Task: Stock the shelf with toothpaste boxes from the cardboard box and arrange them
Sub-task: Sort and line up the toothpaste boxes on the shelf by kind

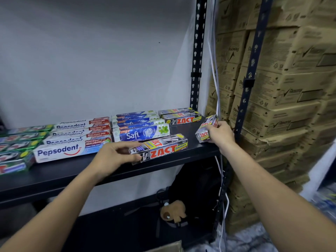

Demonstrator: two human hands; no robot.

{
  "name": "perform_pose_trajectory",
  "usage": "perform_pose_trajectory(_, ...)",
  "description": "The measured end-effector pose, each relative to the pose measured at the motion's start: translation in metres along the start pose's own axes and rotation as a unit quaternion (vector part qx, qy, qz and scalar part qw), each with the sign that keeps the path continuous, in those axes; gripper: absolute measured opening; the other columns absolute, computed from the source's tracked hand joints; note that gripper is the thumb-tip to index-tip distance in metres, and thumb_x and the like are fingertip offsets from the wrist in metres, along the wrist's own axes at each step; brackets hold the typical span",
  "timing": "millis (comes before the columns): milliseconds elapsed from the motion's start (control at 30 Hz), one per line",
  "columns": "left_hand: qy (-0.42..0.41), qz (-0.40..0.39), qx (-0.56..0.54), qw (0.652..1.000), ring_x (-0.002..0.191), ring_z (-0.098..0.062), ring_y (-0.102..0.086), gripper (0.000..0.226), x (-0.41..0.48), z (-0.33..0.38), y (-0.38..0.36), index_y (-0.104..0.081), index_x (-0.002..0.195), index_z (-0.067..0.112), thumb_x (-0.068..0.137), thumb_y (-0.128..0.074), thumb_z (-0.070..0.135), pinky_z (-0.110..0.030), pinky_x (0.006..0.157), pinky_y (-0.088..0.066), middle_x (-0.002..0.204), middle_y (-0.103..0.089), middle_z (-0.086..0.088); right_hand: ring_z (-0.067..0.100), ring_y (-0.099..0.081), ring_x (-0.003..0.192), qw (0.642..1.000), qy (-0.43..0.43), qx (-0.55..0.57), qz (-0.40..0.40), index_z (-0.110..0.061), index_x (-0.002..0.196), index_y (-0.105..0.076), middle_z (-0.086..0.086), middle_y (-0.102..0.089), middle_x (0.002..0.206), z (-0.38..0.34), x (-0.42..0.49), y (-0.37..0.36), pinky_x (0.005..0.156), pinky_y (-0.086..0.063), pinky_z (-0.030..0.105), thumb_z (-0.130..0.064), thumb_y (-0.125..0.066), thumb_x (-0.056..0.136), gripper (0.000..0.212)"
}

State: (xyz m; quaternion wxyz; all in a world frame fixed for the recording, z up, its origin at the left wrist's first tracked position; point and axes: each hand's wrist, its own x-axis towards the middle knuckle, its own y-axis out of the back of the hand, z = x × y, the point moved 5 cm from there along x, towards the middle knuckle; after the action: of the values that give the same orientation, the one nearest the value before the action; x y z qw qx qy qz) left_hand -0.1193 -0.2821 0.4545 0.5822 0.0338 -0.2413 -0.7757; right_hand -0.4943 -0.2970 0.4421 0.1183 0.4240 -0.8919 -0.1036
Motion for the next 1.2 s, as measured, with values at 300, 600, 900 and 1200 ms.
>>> perform_pose_trajectory(300, 0.037, 0.018, -0.018, 0.999, 0.095, -0.009, -0.070, 0.043, -0.005, -0.009, 0.023, -0.078, 0.105, 0.028, 0.065, -0.089, 0.016, -0.017, 0.089, -0.050, 0.095, -0.076, 0.009, 0.031, -0.043, 0.130, 0.944, 0.163, -0.286, -0.021, -0.028, 0.133, -0.060, 0.010, -0.047, 0.143, -0.025, -0.024, -0.030, 0.106, -0.039, 0.040, -0.031, -0.059, 0.094, 0.039)
perform_pose_trajectory(600, 0.046, 0.020, -0.041, 0.998, 0.097, -0.011, -0.071, 0.043, 0.001, -0.009, 0.022, -0.078, 0.105, 0.024, 0.064, -0.088, 0.012, -0.021, 0.092, -0.050, 0.099, -0.076, 0.006, 0.045, -0.014, 0.145, 0.904, 0.199, -0.372, -0.067, -0.045, 0.143, -0.044, 0.001, -0.032, 0.158, -0.017, 0.000, -0.057, 0.119, -0.013, 0.054, -0.055, -0.058, 0.091, 0.054)
perform_pose_trajectory(900, 0.041, 0.025, -0.024, 0.999, 0.094, -0.003, -0.071, 0.042, 0.004, -0.005, 0.017, -0.077, 0.105, 0.025, 0.067, -0.086, 0.011, -0.006, 0.075, -0.049, 0.098, -0.076, 0.009, 0.041, -0.017, 0.145, 0.884, 0.227, -0.405, -0.059, -0.049, 0.142, -0.041, 0.000, -0.034, 0.157, -0.023, 0.015, -0.088, 0.118, -0.012, 0.061, -0.064, -0.050, 0.091, 0.054)
perform_pose_trajectory(1200, 0.039, 0.032, -0.027, 0.998, 0.095, -0.006, -0.071, 0.043, 0.012, -0.004, 0.009, -0.078, 0.106, 0.023, 0.067, -0.084, 0.008, -0.008, 0.078, -0.051, 0.100, -0.077, 0.006, 0.046, -0.016, 0.144, 0.875, 0.244, -0.413, -0.059, -0.052, 0.141, -0.040, 0.003, -0.034, 0.156, -0.025, 0.021, -0.096, 0.116, -0.012, 0.065, -0.066, -0.049, 0.090, 0.054)
